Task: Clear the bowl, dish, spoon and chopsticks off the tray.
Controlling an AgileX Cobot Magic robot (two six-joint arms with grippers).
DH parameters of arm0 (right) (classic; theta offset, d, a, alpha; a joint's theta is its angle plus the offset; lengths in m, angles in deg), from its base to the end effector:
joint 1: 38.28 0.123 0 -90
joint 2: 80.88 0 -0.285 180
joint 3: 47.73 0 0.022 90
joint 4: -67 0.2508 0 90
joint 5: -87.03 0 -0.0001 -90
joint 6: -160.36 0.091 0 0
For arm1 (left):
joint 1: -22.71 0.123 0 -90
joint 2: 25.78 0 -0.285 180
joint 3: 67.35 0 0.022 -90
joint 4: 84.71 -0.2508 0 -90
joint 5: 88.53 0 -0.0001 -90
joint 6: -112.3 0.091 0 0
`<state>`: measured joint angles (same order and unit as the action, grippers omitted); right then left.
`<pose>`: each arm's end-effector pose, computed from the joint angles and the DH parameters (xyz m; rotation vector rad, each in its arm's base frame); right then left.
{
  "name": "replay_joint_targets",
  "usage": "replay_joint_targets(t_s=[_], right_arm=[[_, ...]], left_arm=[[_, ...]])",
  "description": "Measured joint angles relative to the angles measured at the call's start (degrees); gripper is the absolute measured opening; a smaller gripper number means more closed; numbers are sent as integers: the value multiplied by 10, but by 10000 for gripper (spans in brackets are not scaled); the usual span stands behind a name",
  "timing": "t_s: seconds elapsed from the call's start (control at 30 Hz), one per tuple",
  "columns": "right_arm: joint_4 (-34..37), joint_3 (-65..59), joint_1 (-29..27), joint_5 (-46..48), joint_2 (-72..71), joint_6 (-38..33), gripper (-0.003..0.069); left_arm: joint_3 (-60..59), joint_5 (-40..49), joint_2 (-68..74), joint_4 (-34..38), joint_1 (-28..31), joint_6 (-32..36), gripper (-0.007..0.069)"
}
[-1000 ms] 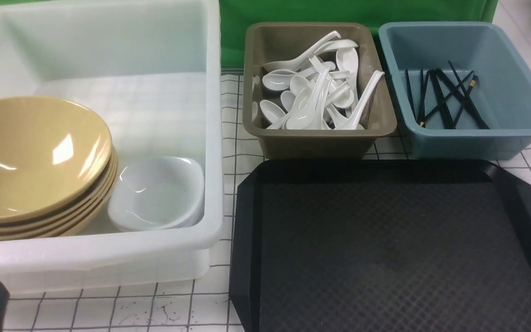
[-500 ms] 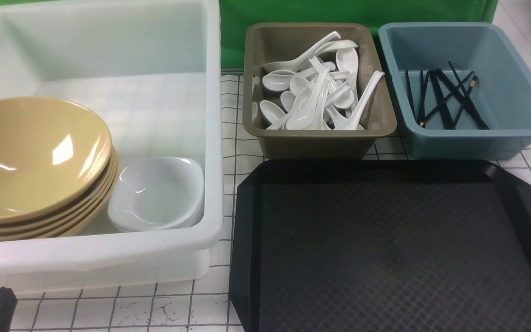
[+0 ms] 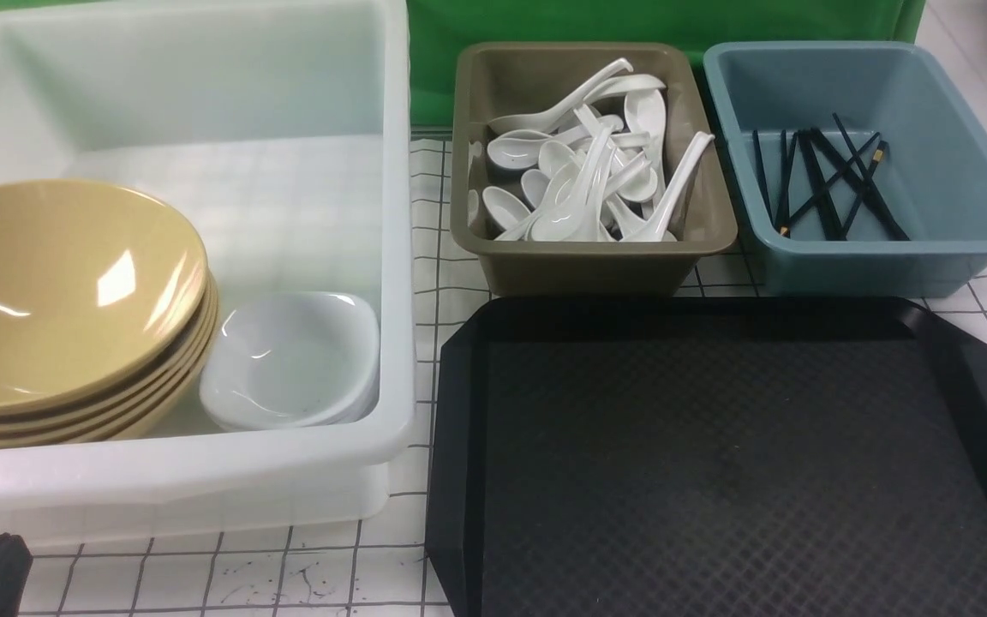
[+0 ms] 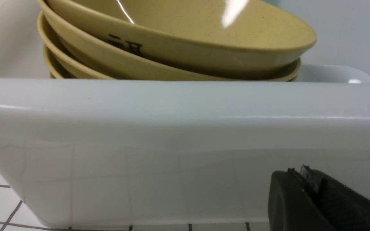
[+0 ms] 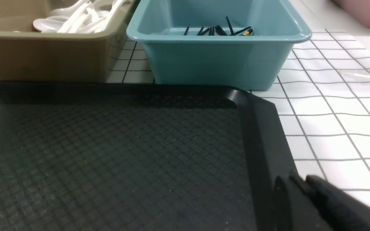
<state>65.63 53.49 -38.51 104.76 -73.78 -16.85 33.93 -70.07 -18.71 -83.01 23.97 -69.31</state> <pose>0.0542 -0.0009 0.1767 0.0322 1.8080 0.0090 0.0539 0.0003 0.1759 -0.0645 1.8183 -0.0328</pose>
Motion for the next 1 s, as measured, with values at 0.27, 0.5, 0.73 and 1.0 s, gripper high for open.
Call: replay_joint_targets(t_s=[0.27, 0.5, 0.73, 1.0], right_arm=[[0, 0, 0, 0, 0, 0, 99], [0, 0, 0, 0, 0, 0, 99], [0, 0, 0, 0, 0, 0, 106], [0, 0, 0, 0, 0, 0, 113]], left_arm=[[0, 0, 0, 0, 0, 0, -12], [0, 0, 0, 0, 0, 0, -12], [0, 0, 0, 0, 0, 0, -12], [0, 0, 0, 0, 0, 0, -12]])
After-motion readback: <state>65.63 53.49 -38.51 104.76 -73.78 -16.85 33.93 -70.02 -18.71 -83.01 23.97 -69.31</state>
